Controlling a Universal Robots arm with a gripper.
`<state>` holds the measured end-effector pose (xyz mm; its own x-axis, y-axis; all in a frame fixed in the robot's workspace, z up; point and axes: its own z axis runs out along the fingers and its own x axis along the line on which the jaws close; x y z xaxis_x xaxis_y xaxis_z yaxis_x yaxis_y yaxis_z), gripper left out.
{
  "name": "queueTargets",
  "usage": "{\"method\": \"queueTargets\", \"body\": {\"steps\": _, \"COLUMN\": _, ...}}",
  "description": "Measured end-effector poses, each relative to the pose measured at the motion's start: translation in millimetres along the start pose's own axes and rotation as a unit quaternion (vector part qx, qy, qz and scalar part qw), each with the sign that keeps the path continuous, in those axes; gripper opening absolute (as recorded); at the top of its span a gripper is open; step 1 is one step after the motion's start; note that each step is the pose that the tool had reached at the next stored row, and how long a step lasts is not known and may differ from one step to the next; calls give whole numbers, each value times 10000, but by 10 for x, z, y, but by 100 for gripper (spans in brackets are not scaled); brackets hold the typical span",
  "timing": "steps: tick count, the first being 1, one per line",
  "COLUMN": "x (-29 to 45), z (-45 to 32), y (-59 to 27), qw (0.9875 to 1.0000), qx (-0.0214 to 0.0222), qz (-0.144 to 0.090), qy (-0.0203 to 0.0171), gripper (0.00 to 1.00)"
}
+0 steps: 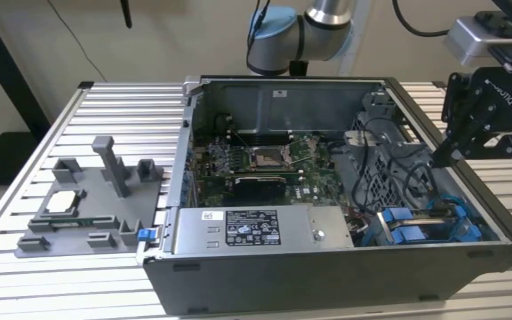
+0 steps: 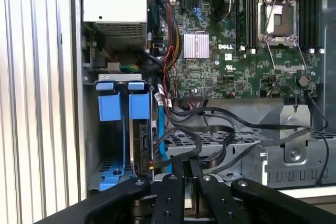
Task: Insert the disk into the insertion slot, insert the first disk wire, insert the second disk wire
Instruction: 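Insert the second disk wire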
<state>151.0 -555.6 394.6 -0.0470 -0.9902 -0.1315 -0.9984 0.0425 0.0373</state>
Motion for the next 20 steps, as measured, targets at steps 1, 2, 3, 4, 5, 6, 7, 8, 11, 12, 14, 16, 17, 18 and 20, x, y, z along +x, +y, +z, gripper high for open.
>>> {"method": "queueTargets", "body": {"steps": 1, "x": 4, "z": -1, "y": 20, "qw": 10000, "qx": 7, "qz": -1, "qy": 0, "gripper": 0}}
{"method": "queueTargets", "body": {"steps": 2, "x": 9, "z": -2, "y": 40, "qw": 10000, "qx": 14, "qz": -2, "qy": 1, "gripper": 0}}
{"method": "queueTargets", "body": {"steps": 3, "x": 15, "z": -2, "y": 61, "qw": 10000, "qx": 21, "qz": -3, "qy": 1, "gripper": 0}}
{"method": "queueTargets", "body": {"steps": 4, "x": 22, "z": -2, "y": 81, "qw": 10000, "qx": 27, "qz": -3, "qy": 1, "gripper": 0}}
{"method": "queueTargets", "body": {"steps": 5, "x": 28, "z": -2, "y": 101, "qw": 10000, "qx": 32, "qz": -4, "qy": 1, "gripper": 0}}
{"method": "queueTargets", "body": {"steps": 6, "x": 35, "z": -3, "y": 117, "qw": 10000, "qx": 36, "qz": -5, "qy": 1, "gripper": 0}}
{"method": "queueTargets", "body": {"steps": 7, "x": 43, "z": -3, "y": 132, "qw": 10000, "qx": 40, "qz": -5, "qy": 1, "gripper": 0}}
{"method": "queueTargets", "body": {"steps": 8, "x": 50, "z": -4, "y": 144, "qw": 10000, "qx": 43, "qz": -5, "qy": 1, "gripper": 0}}
{"method": "queueTargets", "body": {"steps": 11, "x": 58, "z": -4, "y": 157, "qw": 10000, "qx": 44, "qz": -6, "qy": 0, "gripper": 0}}
{"method": "queueTargets", "body": {"steps": 12, "x": 59, "z": -4, "y": 157, "qw": 10000, "qx": 44, "qz": -6, "qy": 0, "gripper": 0}}
{"method": "queueTargets", "body": {"steps": 14, "x": 60, "z": -4, "y": 158, "qw": 10000, "qx": 44, "qz": -6, "qy": 0, "gripper": 0}}
{"method": "queueTargets", "body": {"steps": 16, "x": 61, "z": -2, "y": 158, "qw": 10000, "qx": 44, "qz": -6, "qy": 1, "gripper": 0}}
{"method": "queueTargets", "body": {"steps": 17, "x": 65, "z": 3, "y": 158, "qw": 10000, "qx": 43, "qz": -6, "qy": 4, "gripper": 0}}
{"method": "queueTargets", "body": {"steps": 18, "x": 71, "z": 11, "y": 157, "qw": 10000, "qx": 43, "qz": -6, "qy": 4, "gripper": 0}}
{"method": "queueTargets", "body": {"steps": 20, "x": 77, "z": 33, "y": 156, "qw": 10000, "qx": 43, "qz": -5, "qy": 14, "gripper": 0}}
